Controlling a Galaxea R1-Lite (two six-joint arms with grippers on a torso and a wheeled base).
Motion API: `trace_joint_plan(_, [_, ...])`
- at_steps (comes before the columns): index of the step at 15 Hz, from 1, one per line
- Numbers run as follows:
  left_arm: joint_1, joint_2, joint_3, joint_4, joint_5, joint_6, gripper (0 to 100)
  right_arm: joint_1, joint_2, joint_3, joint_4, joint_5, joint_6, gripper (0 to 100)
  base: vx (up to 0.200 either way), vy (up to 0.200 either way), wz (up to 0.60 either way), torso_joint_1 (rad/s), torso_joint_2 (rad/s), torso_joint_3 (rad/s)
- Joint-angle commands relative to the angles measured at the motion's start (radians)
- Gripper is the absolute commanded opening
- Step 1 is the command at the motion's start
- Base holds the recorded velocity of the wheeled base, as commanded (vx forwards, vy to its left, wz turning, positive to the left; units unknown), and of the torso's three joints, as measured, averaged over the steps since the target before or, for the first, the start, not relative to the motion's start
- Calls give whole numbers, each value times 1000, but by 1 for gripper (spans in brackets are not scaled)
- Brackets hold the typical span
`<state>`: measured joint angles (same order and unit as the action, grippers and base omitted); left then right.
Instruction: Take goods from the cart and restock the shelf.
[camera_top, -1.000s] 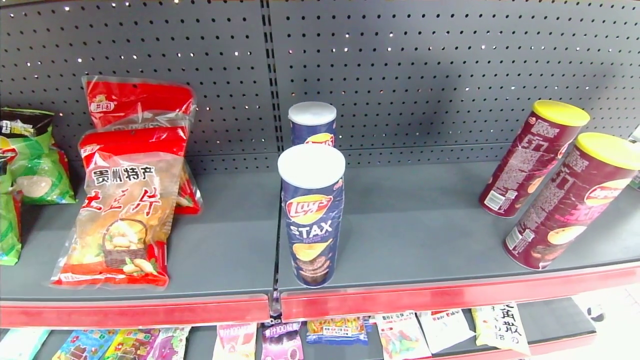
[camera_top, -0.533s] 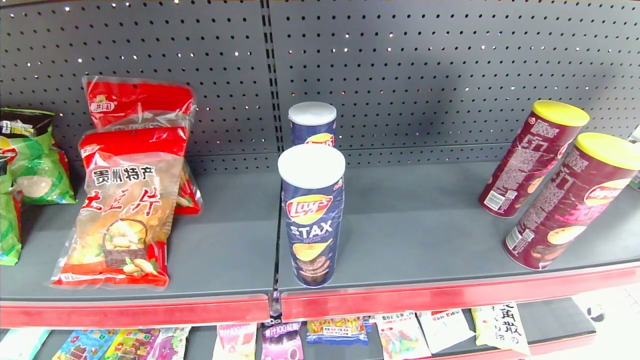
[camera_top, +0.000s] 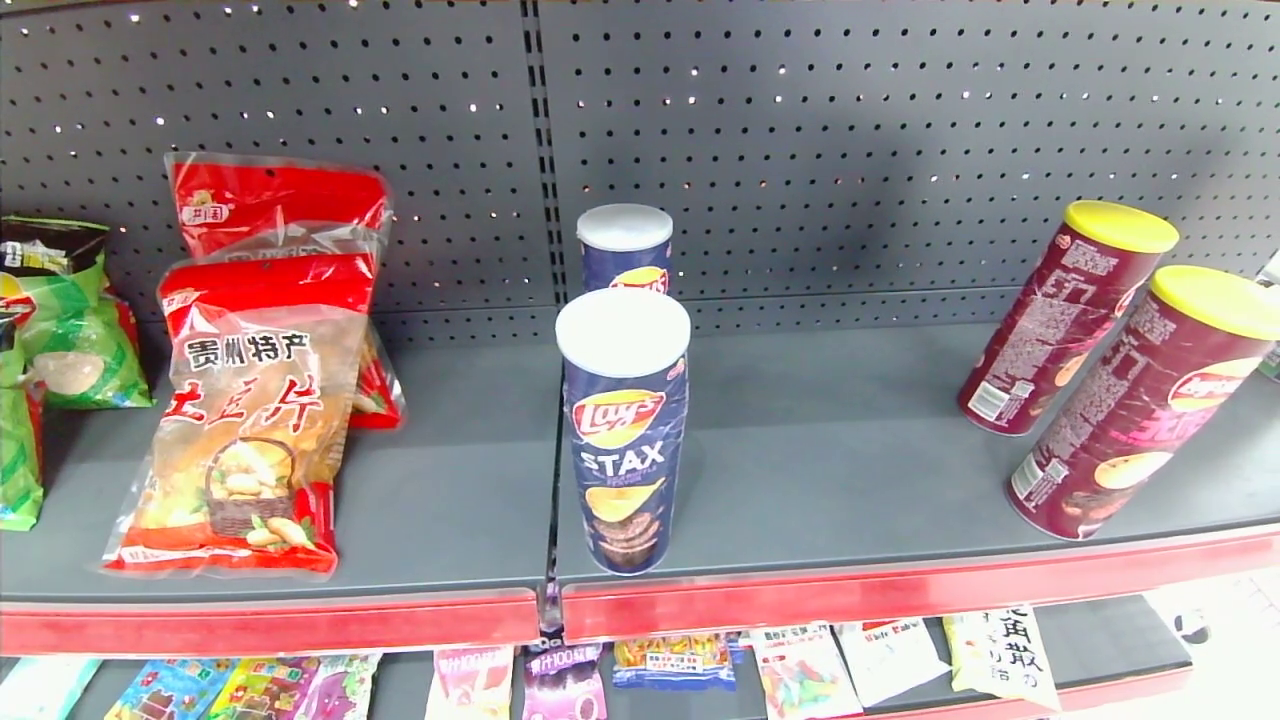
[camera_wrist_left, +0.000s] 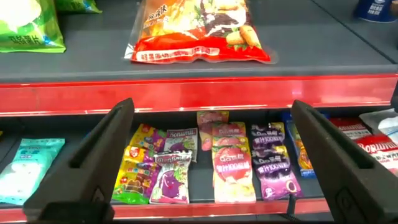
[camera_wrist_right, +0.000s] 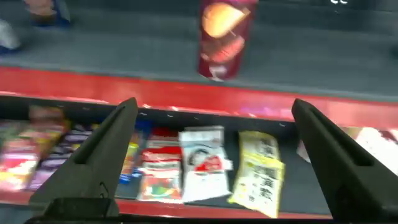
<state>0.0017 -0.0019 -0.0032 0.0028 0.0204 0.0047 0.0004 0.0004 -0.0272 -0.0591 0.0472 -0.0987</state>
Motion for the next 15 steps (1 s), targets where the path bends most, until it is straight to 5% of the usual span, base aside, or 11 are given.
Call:
trace_joint_plan(1, [0,2,0,0,1,0,100,0,0,26,-2,-122,19,100,0,0,0,0,0,0])
trace_joint_plan(8, [0,2,0,0,1,6,100,1,0,27,-10,-110,13,100,0,0,0,0,0,0])
trace_joint_plan(10, [0,2,0,0,1,3,100,1,0,27,38,14,67,100,0,0,0,0,0,0])
trace_joint_plan(15, [0,2,0,0,1,1,100,1,1,27,61,-4,97,100,0,0,0,0,0,0])
